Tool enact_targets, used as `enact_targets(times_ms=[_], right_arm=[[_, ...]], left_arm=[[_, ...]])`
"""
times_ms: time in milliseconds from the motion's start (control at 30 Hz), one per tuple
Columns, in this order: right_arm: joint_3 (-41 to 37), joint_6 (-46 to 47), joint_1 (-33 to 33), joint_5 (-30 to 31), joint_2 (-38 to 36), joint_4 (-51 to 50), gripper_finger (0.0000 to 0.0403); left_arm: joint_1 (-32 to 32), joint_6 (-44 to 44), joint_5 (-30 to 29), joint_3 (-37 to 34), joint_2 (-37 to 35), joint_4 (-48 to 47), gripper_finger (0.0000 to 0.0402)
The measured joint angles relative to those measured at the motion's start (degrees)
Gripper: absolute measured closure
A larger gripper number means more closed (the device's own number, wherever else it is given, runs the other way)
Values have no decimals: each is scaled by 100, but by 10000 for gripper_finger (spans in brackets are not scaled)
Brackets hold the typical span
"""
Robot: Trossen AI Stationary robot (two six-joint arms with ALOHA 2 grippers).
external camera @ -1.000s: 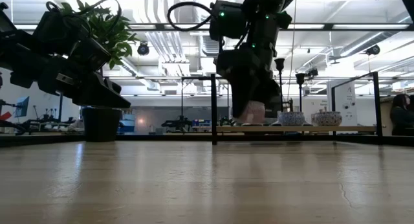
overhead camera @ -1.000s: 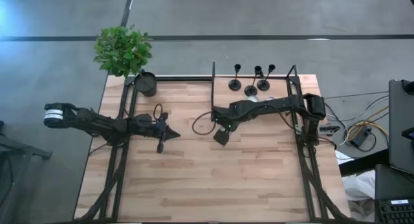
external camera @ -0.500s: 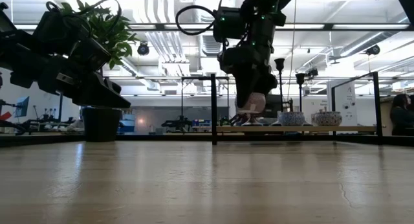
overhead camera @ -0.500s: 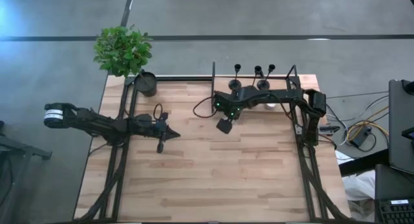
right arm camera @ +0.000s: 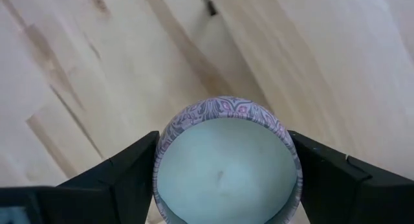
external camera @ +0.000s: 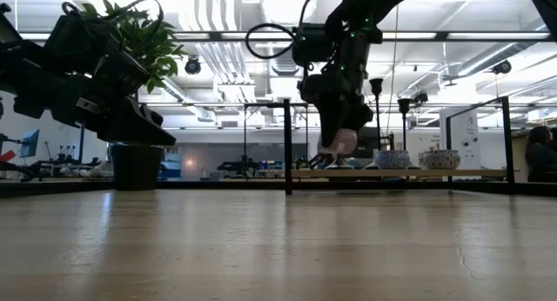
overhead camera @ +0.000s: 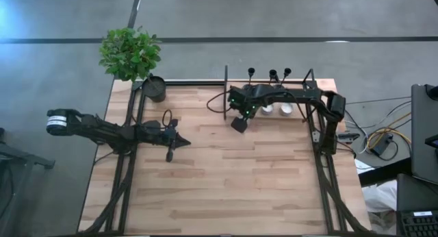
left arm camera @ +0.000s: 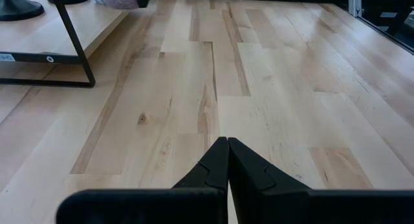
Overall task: Pick & Place candle stick holders
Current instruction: Put the pink scented candle on the shelf
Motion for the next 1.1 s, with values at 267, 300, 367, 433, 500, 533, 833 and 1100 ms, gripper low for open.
enact_targets(times_ms=[267, 300, 367, 433, 500, 533, 833, 1100], right_arm=[[26, -214, -181, -66, 5, 11, 111], [48, -309, -187, -72, 9, 19, 111], [92, -447, -204, -73, 9, 22, 111], [125, -474, -255, -75, 9, 22, 111], [150, -471, -329, -74, 9, 19, 111], [161, -471, -370, -90, 9, 18, 111], [184, -498, -684, -283, 9, -137, 111], [184, -797, -750, -306, 9, -115, 111]], left_arm=[[2, 2, 0, 0, 0, 0, 392], [2, 2, 0, 0, 0, 1, 392], [2, 2, 0, 0, 0, 2, 392], [2, 2, 0, 0, 0, 2, 392], [1, 2, 0, 0, 0, 2, 392], [2, 2, 0, 0, 0, 2, 392], [2, 3, 0, 0, 0, 2, 392], [2, 4, -2, 0, -1, 2, 392]])
